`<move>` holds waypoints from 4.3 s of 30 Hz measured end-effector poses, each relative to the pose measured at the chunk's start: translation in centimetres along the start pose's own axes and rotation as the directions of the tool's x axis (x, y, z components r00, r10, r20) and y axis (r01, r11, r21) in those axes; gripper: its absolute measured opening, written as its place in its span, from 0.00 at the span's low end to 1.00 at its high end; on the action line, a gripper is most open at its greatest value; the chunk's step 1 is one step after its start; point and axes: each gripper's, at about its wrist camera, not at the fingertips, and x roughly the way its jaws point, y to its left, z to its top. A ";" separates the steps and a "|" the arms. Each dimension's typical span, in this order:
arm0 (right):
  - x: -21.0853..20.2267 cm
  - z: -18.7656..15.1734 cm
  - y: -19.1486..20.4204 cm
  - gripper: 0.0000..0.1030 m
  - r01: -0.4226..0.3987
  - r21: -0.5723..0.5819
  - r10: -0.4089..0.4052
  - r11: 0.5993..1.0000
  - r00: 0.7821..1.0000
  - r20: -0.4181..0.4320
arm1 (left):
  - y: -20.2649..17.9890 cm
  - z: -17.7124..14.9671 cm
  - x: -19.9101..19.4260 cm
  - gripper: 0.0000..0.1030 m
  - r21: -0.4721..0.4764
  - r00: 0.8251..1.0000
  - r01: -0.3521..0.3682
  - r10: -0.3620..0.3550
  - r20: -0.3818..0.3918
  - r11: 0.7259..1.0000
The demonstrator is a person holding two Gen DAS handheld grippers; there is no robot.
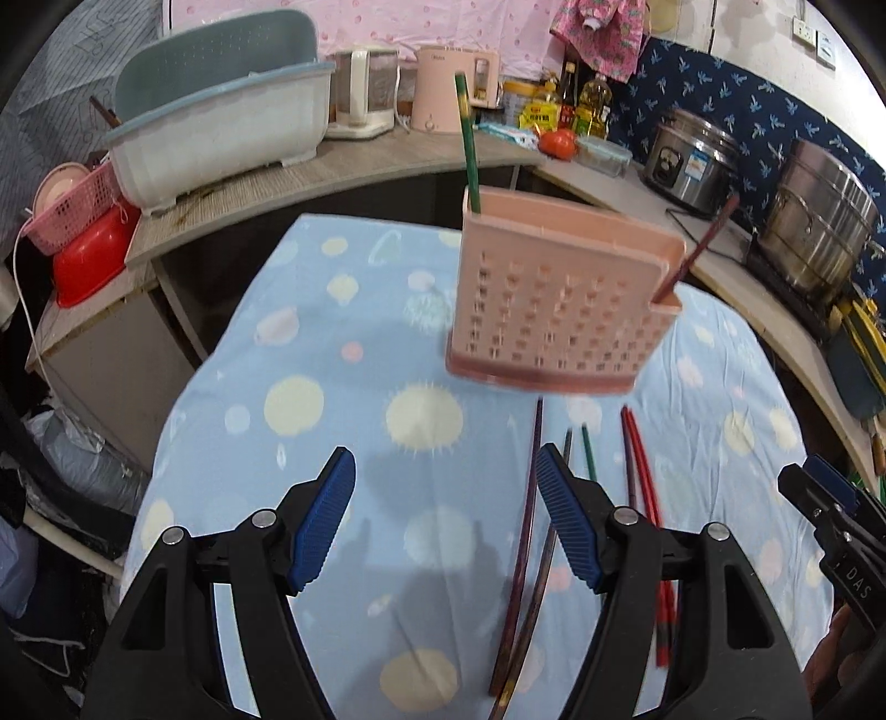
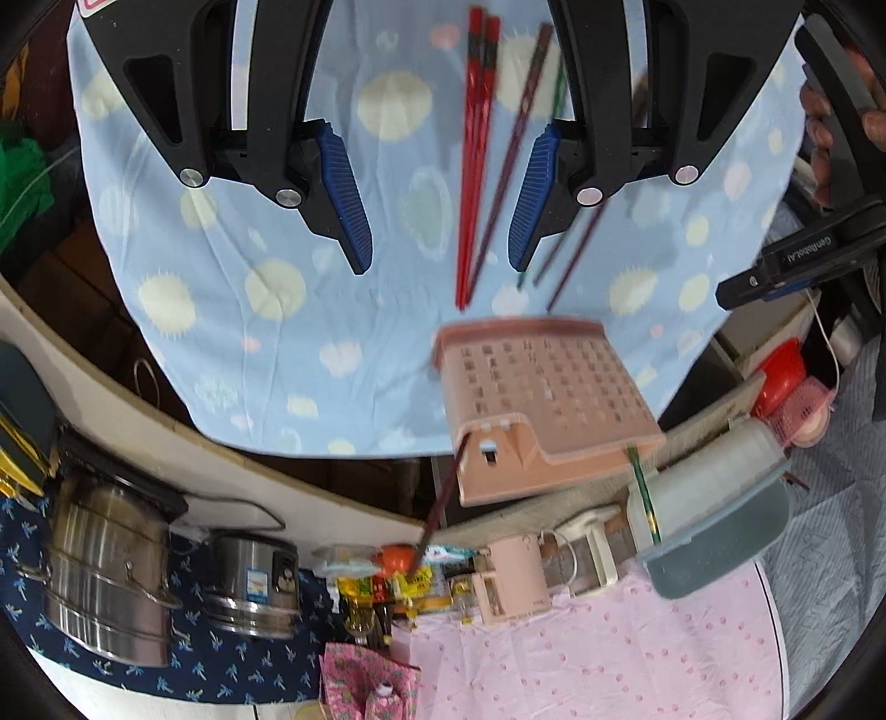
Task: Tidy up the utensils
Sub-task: 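Move both open grippers back to the remaining chopsticks on the cloth, then grasp a red chopstick with the right gripper while the left grasps a dark brown chopstick, then lift both chopsticks and carry them over the pink caddy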
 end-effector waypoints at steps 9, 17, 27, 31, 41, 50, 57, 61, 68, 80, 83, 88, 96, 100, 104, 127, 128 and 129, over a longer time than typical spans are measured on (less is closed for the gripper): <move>1.0 -7.5 0.2 0.47 -0.012 -0.021 0.009 1.000 0.990 -0.138 | 0.2 -6.4 1.5 0.62 0.009 0.993 0.010 -0.009 -0.114 1.000; 0.9 -10.4 1.0 0.46 -0.025 -0.041 0.017 0.999 0.983 -0.184 | 0.2 -10.5 1.9 0.61 0.024 0.985 0.010 -0.005 -0.173 1.000; 1.4 -11.7 1.6 0.40 -0.011 -0.080 -0.006 0.997 0.978 -0.209 | 0.9 -13.2 1.4 0.61 0.041 0.979 0.003 0.006 -0.204 0.999; 1.7 -12.0 1.1 0.37 -0.001 -0.070 -0.014 0.998 0.976 -0.218 | 0.8 -13.6 1.1 0.61 0.050 0.980 -0.001 0.011 -0.200 0.999; 2.4 -12.0 1.1 0.34 0.000 -0.081 -0.018 0.997 0.974 -0.224 | -0.3 -13.7 1.6 0.61 0.083 0.979 0.000 0.017 -0.203 0.997; 3.0 -11.5 1.6 0.20 -0.007 -0.092 -0.013 0.996 0.974 -0.224 | -1.1 -13.2 2.1 0.60 0.083 0.981 0.017 0.000 -0.196 0.996; 3.3 -11.3 1.8 0.17 -0.014 -0.089 -0.006 0.996 0.975 -0.222 | -1.5 -12.4 2.9 0.54 0.080 0.982 0.026 -0.011 -0.187 0.996; 3.4 -11.2 1.7 0.17 -0.016 -0.088 -0.004 0.996 0.975 -0.221 | -1.8 -12.2 3.3 0.47 0.084 0.982 0.028 -0.012 -0.186 0.996; 3.5 -11.1 1.7 0.17 -0.019 -0.086 -0.001 0.996 0.975 -0.220 | -1.9 -11.9 3.5 0.30 0.076 0.982 0.053 -0.039 -0.184 0.996; 3.5 -11.0 1.4 0.07 -0.024 -0.069 0.008 0.997 0.975 -0.223 | -2.4 -12.1 3.3 0.08 0.068 0.976 0.107 -0.092 -0.198 0.992; 3.4 -11.1 1.3 0.07 -0.026 -0.067 0.011 0.997 0.975 -0.222 | -2.2 -12.2 3.0 0.08 0.053 0.974 0.120 -0.107 -0.202 0.991; 3.2 -11.3 1.2 0.07 -0.029 -0.059 0.016 0.998 0.975 -0.221 | -2.0 -12.3 2.5 0.07 0.043 0.972 0.129 -0.118 -0.203 0.991; 1.7 -11.1 0.5 0.07 -0.037 -0.032 0.030 0.999 0.980 -0.198 | -1.4 -11.9 0.6 0.07 0.026 0.976 0.135 -0.129 -0.173 0.990; 0.3 -10.6 0.3 0.07 -0.044 -0.024 0.040 0.999 0.985 -0.170 | -1.0 -11.3 -0.6 0.07 0.013 0.980 0.134 -0.130 -0.153 0.991; -1.5 -9.6 0.2 0.07 -0.054 -0.016 0.052 0.998 0.990 -0.130 | -0.6 -10.7 -2.0 0.07 0.006 0.984 0.127 -0.126 -0.126 0.992; -10.7 1.2 0.0 0.07 -0.103 -0.026 0.106 0.994 0.977 0.183 | 0.1 -1.6 -9.2 0.07 -0.004 0.986 0.126 -0.124 0.111 0.992; -10.9 1.8 -0.1 0.07 -0.110 -0.024 0.112 0.994 0.975 0.192 | 0.0 -1.2 -9.4 0.07 -0.004 0.985 0.123 -0.122 0.120 0.992; -10.9 2.1 -0.1 0.07 -0.115 -0.024 0.118 0.993 0.973 0.197 | 0.0 -0.8 -9.5 0.07 -0.002 0.984 0.122 -0.121 0.129 0.992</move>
